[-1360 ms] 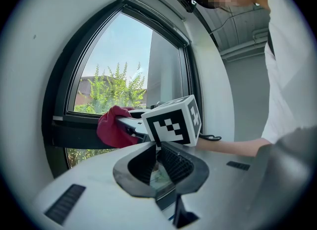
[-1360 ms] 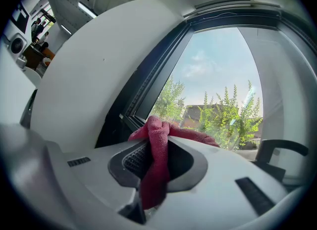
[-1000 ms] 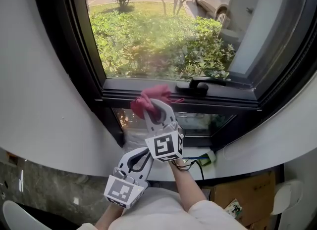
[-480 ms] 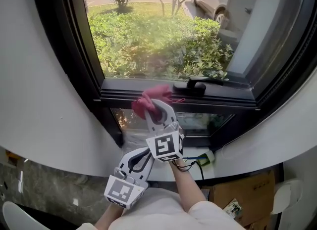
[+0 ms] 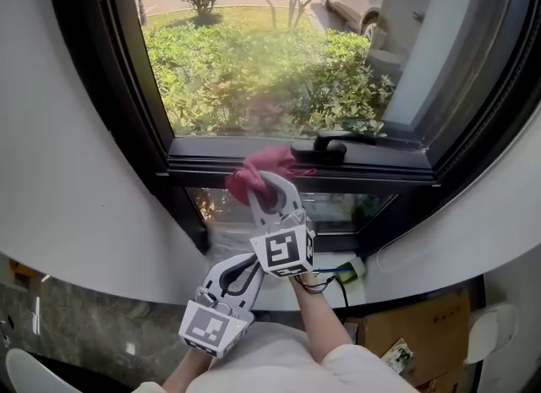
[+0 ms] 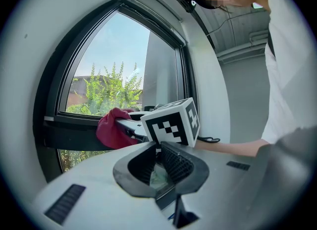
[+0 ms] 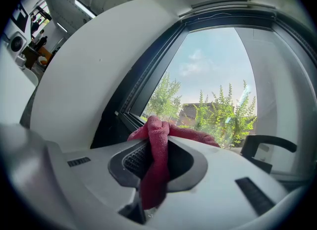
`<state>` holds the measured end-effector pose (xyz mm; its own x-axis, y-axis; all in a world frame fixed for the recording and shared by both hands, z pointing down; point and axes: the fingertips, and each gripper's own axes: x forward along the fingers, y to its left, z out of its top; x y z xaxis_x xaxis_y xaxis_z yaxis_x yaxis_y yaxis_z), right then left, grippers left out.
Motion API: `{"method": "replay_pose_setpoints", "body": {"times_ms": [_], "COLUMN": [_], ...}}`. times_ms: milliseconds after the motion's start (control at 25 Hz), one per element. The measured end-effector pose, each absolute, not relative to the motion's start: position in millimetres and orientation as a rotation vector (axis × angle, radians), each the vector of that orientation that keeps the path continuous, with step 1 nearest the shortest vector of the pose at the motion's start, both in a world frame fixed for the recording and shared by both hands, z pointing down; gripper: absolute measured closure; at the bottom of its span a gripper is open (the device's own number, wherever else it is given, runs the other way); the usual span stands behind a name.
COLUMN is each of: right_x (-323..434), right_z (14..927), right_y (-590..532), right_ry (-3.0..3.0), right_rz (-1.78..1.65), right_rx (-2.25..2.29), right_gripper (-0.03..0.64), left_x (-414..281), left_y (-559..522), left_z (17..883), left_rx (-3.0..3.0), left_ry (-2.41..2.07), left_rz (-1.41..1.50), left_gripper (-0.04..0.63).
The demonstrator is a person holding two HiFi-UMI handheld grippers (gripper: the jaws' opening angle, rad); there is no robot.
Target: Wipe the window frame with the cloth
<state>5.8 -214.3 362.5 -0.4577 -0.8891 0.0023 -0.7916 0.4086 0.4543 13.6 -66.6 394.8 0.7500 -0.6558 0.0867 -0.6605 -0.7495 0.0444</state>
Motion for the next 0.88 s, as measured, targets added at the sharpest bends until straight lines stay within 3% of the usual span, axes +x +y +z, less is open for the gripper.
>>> {"method": "replay_pose_setpoints", "body": {"times_ms": [880], "right_x": [28], "right_z": [363], "right_y": [-212], "right_ry": [-2.405], "right_rz": [-0.567], "right_rx": [1.518], "right_gripper": [0.545], "left_x": [30], "left_y": [-65], "left_z": [394], "left_rx": [2.885], "left_ry": [-1.032], "left_rz": [0.123], "left_gripper": [0.554]}}
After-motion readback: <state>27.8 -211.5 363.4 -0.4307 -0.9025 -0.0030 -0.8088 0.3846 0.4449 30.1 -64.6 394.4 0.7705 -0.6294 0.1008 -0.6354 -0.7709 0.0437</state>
